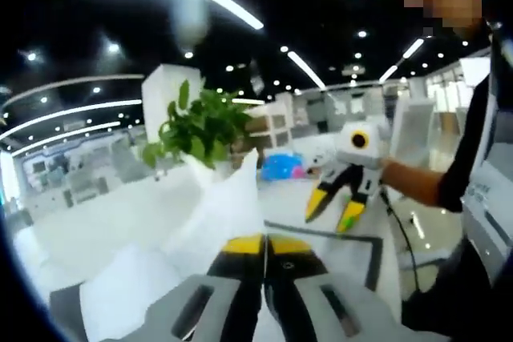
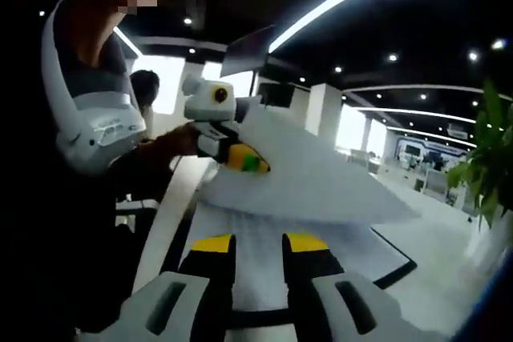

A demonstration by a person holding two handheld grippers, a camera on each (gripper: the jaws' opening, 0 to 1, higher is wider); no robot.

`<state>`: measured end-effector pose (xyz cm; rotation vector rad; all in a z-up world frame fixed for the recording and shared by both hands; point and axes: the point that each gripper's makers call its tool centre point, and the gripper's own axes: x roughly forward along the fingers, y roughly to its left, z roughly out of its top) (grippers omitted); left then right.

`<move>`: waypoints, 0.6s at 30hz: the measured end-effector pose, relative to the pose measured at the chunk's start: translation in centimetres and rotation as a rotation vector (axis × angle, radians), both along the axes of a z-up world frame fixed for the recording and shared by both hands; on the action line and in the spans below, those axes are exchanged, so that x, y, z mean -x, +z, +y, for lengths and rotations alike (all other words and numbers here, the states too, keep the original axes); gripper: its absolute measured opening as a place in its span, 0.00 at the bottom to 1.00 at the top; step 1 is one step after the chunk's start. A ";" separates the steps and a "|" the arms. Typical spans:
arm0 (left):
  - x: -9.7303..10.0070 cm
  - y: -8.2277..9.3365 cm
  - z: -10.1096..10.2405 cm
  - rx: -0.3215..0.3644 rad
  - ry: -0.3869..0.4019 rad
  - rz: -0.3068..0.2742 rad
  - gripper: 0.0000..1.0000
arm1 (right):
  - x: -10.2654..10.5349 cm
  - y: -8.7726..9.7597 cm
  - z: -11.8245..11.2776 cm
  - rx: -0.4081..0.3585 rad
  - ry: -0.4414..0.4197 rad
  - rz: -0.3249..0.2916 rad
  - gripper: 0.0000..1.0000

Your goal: Flip through the bound document one page at a time

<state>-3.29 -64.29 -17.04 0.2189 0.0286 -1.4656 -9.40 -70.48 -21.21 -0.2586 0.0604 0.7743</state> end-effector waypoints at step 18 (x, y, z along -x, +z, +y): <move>-2.0 2.0 3.4 0.073 0.070 0.071 0.03 | -0.5 0.3 -0.1 -0.004 -0.009 0.002 0.27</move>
